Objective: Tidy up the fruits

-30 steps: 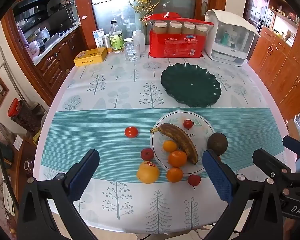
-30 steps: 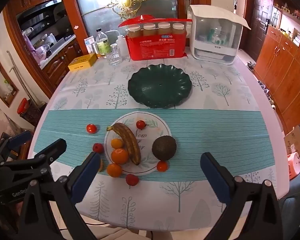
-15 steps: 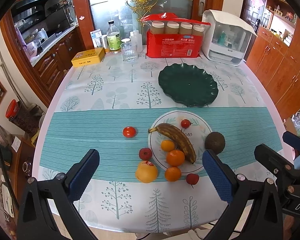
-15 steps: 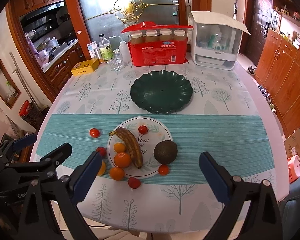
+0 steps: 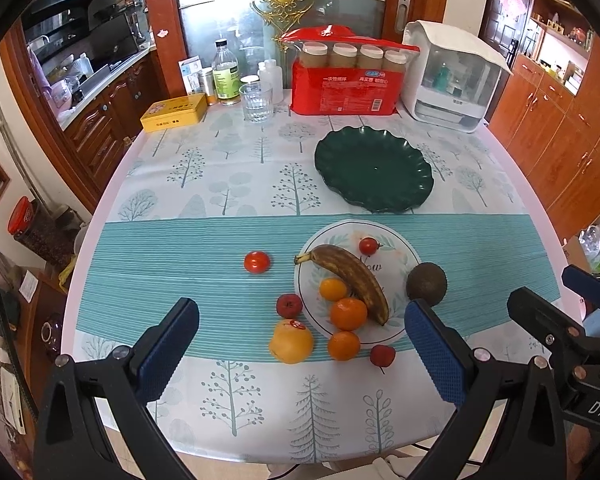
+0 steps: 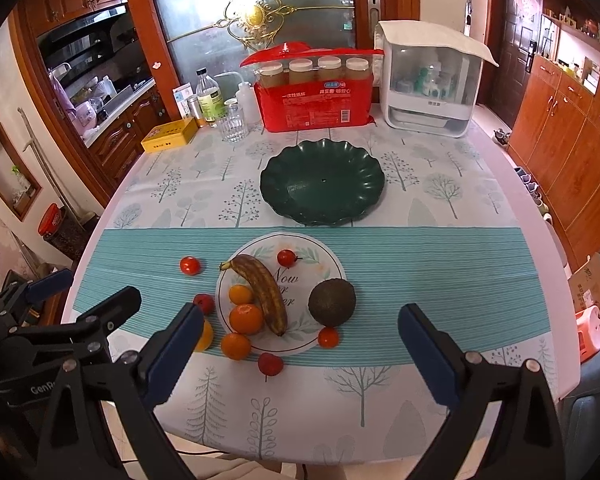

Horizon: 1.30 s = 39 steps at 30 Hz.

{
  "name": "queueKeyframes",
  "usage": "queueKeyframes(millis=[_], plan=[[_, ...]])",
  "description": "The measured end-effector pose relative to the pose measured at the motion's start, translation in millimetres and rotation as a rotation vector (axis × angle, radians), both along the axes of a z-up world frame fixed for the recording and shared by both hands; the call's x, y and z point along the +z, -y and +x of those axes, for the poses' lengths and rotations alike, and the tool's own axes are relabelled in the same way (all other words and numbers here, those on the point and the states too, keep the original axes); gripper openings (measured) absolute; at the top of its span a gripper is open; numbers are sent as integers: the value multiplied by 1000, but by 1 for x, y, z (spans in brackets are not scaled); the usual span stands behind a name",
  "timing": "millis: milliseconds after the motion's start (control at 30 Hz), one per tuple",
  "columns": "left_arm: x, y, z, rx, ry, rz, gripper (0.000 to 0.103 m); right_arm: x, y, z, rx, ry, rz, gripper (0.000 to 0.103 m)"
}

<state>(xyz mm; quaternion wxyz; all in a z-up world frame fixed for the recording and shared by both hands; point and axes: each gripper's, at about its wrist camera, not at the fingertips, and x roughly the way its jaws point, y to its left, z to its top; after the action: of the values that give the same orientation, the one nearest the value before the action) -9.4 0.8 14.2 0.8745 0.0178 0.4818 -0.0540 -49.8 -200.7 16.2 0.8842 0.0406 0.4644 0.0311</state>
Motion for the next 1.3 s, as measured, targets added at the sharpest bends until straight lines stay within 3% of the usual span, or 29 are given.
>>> queueKeyframes(millis=[900,1300], plan=[[-7,-3,7,-33,-22,-21,102,-7,-9,6,10,-31,12,93],[-12,-6,17,-54,-26,18,102,-14,-15,8,1,-48,15,91]])
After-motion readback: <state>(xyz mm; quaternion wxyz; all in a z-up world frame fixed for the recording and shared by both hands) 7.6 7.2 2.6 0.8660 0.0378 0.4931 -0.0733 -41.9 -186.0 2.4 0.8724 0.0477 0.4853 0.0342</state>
